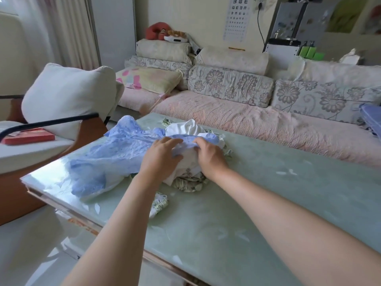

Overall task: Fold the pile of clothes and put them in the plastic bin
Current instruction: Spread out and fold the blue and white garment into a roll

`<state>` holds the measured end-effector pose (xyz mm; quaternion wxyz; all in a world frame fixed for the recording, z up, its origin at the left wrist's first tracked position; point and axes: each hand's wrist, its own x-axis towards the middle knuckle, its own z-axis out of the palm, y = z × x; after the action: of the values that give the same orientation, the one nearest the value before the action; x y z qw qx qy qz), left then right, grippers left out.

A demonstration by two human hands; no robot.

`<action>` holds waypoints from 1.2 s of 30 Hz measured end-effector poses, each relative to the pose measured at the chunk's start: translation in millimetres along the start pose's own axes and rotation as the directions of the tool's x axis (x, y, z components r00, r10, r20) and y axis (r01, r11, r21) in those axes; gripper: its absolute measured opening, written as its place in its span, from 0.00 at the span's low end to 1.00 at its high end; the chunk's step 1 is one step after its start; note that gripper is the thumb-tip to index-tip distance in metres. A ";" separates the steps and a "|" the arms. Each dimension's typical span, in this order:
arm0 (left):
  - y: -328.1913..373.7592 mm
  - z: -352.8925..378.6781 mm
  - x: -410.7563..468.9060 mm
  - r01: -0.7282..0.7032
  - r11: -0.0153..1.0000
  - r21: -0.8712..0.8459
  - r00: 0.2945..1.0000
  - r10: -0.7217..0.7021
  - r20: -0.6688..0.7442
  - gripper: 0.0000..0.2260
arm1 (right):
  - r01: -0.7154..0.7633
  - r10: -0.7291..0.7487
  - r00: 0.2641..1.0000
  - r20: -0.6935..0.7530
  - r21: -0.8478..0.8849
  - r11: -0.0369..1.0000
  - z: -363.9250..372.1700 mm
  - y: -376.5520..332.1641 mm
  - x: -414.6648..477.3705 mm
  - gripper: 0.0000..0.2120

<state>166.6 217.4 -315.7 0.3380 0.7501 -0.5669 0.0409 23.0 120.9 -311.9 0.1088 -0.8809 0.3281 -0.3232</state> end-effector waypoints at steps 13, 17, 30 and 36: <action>120.7 45.4 -17.8 -0.205 0.954 0.219 0.942 0.132 0.308 0.12 | 0.265 -0.261 0.960 0.106 -0.654 0.709 -141.3 128.1 -105.1 0.05; 163.6 78.7 -26.3 -0.275 0.961 0.009 0.854 0.240 0.462 0.19 | 0.110 0.000 0.991 0.135 -0.806 0.581 -173.5 164.1 -139.0 0.17; 248.5 135.6 -35.5 -0.410 0.904 -0.124 0.721 0.404 0.563 0.16 | -0.198 0.292 0.895 0.339 -0.286 0.938 -184.6 178.8 -185.9 0.41; 231.7 119.2 -29.1 -0.283 0.928 -0.240 0.781 0.369 0.504 0.21 | -0.154 0.231 0.941 0.247 -0.296 0.943 -178.2 195.1 -174.2 0.23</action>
<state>-85.5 145.6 -313.4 0.2081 0.5932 -0.7616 -0.1574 -290.5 89.1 -340.8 0.0630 -0.8873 0.4363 -0.1358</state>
